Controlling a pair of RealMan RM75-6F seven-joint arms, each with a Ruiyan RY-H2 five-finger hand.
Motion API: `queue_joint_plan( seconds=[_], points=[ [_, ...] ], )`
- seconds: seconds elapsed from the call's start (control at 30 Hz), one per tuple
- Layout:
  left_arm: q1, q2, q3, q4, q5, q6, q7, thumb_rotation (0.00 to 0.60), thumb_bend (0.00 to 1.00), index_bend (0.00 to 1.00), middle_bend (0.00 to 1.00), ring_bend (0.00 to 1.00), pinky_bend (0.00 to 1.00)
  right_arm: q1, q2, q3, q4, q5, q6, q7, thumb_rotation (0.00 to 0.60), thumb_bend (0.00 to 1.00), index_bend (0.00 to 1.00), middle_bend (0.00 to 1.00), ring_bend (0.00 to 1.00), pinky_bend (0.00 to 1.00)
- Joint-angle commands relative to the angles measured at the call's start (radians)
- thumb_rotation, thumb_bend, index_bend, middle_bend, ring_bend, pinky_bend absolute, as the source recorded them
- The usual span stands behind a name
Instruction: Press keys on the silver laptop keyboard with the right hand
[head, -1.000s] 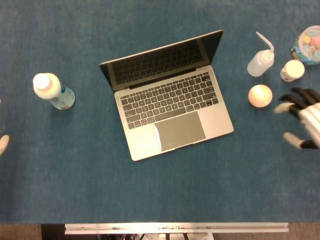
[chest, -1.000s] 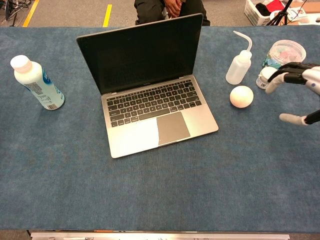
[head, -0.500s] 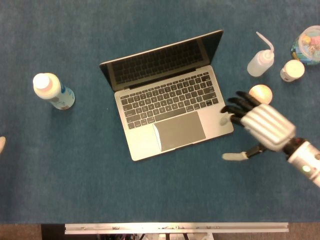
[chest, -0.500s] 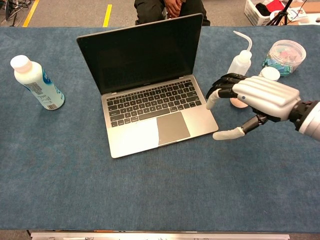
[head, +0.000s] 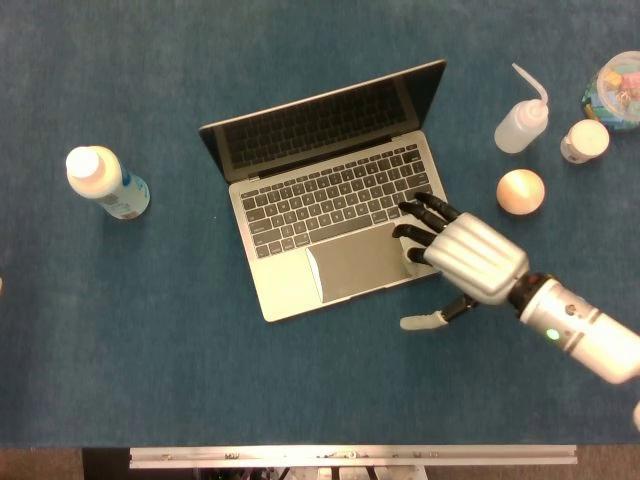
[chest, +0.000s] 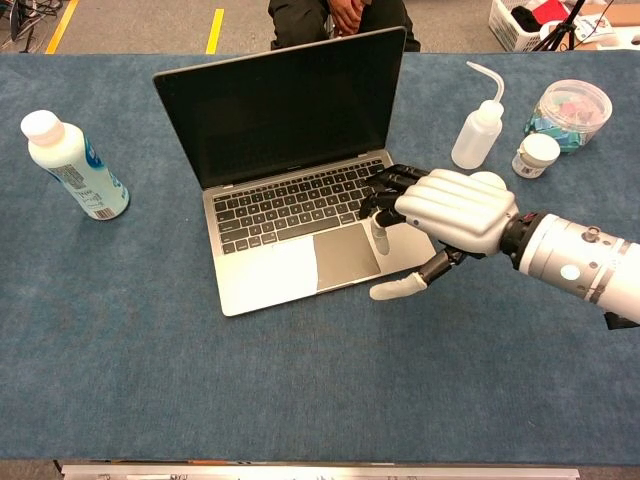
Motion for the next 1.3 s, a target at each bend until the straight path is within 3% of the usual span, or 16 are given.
queue_joint_plan(
  seconds=[0.03, 0.6, 1.3],
  points=[
    [0.001, 0.000, -0.001, 0.002, -0.001, 0.001, -0.003, 0.600, 0.25, 0.23, 0.16, 0.09, 0.08, 0.011, -0.054, -0.004, 0.052, 0.004, 0.008, -0.048, 0.167, 0.00, 0.50, 0.25, 0.05, 0.00],
    [0.015, 0.008, -0.004, 0.016, -0.009, 0.013, -0.022, 0.600, 0.25, 0.23, 0.16, 0.09, 0.08, 0.041, -0.216, -0.027, 0.225, 0.001, 0.041, -0.152, 0.166, 0.00, 0.50, 0.22, 0.03, 0.00],
    [0.016, 0.004, -0.007, 0.020, -0.010, 0.006, -0.018, 0.600, 0.25, 0.23, 0.16, 0.09, 0.08, 0.050, -0.238, -0.033, 0.279, 0.065, 0.042, -0.151, 0.165, 0.00, 0.50, 0.19, 0.03, 0.00]
  ],
)
